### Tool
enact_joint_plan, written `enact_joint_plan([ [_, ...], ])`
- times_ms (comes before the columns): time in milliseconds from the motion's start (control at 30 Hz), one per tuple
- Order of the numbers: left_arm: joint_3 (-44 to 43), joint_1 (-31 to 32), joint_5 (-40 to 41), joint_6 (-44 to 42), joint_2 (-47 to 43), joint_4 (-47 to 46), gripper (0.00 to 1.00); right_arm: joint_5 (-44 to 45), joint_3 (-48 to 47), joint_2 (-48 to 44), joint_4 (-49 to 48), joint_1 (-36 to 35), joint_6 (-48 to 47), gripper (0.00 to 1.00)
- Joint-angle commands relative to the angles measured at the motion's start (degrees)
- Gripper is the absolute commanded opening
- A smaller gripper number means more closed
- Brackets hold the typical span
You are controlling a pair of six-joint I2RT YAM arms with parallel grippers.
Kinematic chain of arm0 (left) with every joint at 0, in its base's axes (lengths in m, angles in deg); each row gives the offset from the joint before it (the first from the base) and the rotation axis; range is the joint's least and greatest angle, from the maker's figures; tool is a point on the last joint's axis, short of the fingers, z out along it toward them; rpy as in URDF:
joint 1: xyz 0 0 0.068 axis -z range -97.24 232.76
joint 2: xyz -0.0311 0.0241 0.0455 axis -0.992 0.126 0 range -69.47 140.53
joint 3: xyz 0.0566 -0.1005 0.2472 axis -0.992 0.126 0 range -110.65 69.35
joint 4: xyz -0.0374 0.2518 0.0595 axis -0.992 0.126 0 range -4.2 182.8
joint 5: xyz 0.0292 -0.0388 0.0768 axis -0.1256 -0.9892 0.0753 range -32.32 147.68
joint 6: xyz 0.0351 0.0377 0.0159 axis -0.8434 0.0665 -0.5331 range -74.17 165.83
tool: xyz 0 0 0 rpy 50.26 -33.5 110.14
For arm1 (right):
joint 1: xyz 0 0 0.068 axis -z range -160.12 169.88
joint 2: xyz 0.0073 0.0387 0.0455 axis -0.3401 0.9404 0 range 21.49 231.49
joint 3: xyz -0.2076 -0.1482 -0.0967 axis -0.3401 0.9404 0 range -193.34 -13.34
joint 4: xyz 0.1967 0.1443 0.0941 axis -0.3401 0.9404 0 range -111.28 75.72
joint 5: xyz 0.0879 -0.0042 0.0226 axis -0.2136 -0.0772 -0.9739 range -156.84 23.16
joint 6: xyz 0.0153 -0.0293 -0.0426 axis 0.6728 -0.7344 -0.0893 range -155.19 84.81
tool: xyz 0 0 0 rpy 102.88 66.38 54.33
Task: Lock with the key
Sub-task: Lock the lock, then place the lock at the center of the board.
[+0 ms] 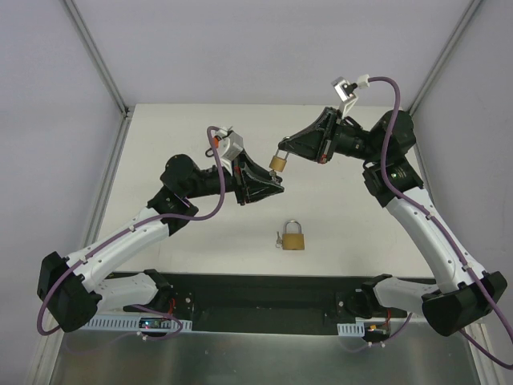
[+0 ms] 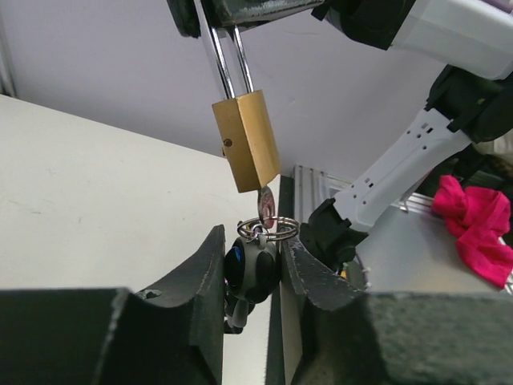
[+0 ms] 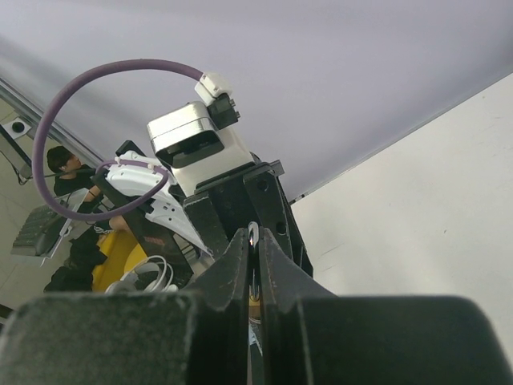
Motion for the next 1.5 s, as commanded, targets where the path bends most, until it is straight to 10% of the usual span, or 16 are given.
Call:
enact_joint_plan([
  [0,-1.1,-0.4,-1.7,0.8,-1.2,-4.5,0.15,0.3,-1.1,-1.9,-4.2,0.2,1.0,0.01],
  [167,1.0,-0.4,0.1,0.9,-3.1,-4.4,0.0,0.4,-1.3,-1.4,-4.2,0.1,0.9,0.01],
  [1033,10.8,-0.4,-0.9,6.0,-8.9,-3.1,0.0,-4.1,-6.6,5.1,-2.3,1.1,1.1,0.01],
  [1467,11.6,-0.4,15.8,1.0,-13.0,10.2,0.0,-3.8,-0.8,10.7,12.5,1.1,-10.3,0.01],
])
